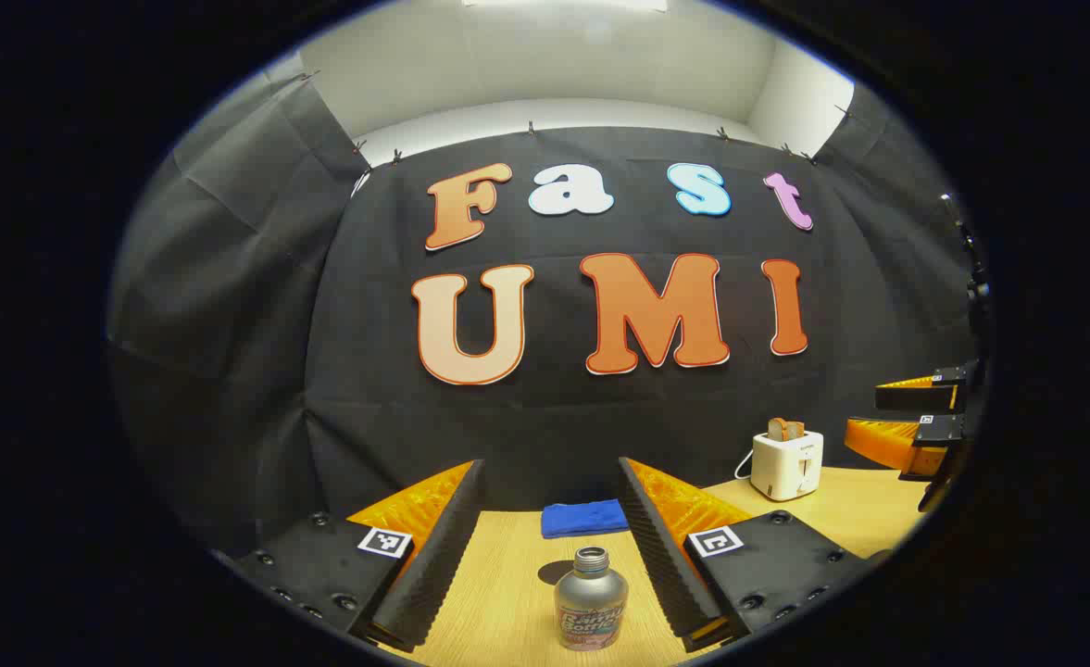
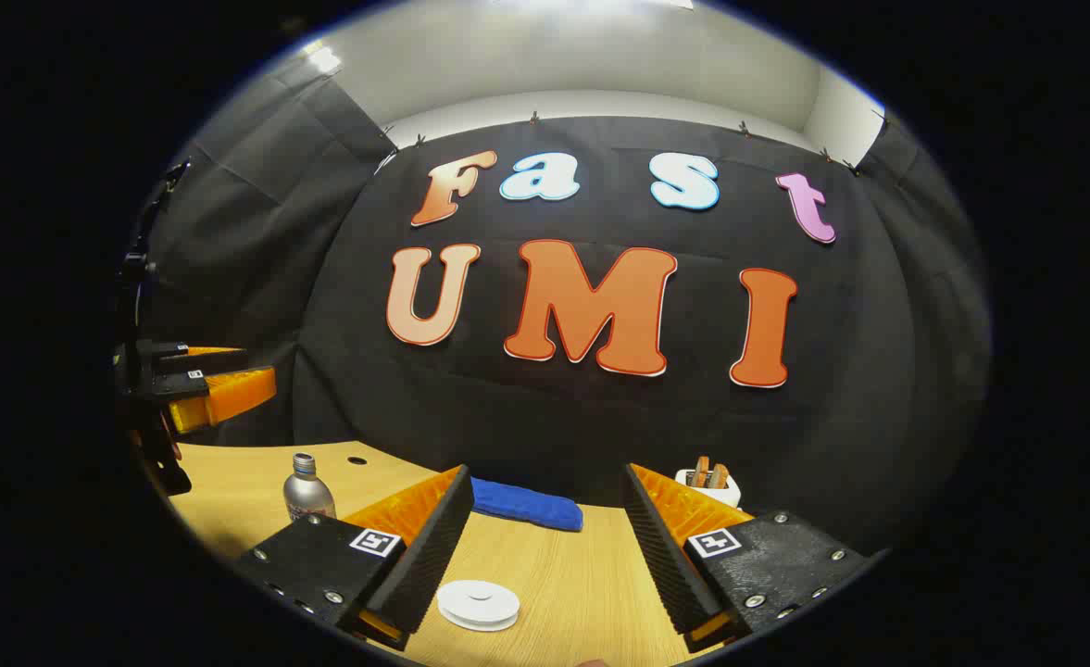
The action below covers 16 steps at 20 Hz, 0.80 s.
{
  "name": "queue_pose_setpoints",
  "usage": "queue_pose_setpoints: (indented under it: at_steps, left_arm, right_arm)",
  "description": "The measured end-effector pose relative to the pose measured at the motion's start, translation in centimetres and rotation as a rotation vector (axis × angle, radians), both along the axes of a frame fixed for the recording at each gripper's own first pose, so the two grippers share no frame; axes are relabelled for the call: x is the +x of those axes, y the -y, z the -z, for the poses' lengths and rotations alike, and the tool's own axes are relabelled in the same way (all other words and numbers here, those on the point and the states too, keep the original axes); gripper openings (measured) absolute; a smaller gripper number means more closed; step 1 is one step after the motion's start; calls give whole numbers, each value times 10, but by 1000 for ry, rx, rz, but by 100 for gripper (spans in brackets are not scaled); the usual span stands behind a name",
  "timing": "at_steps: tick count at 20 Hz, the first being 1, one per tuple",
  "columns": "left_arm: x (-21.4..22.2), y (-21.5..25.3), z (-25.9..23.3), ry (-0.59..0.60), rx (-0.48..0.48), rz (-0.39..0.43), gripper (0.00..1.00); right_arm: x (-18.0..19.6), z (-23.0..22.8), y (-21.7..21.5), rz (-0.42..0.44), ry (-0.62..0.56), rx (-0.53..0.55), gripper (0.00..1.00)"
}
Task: Open the teacup lid with one hand, grasp the water bottle and pour water into the teacup with the other hand; after pouring, place the water bottle on the coaster and then close the teacup lid.
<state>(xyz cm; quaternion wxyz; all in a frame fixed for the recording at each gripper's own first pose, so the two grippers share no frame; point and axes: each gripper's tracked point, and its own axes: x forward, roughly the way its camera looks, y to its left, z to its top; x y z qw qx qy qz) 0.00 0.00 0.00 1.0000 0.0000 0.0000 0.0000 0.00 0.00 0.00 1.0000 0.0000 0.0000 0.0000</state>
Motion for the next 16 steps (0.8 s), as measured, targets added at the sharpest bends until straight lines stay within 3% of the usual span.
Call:
queue_pose_setpoints:
  at_steps: [16]
  left_arm:
    - [-1, -7, 13, -13, -19, -7, 96]
  right_arm:
    - [11, 35, -19, -31, -74, -16, 97]
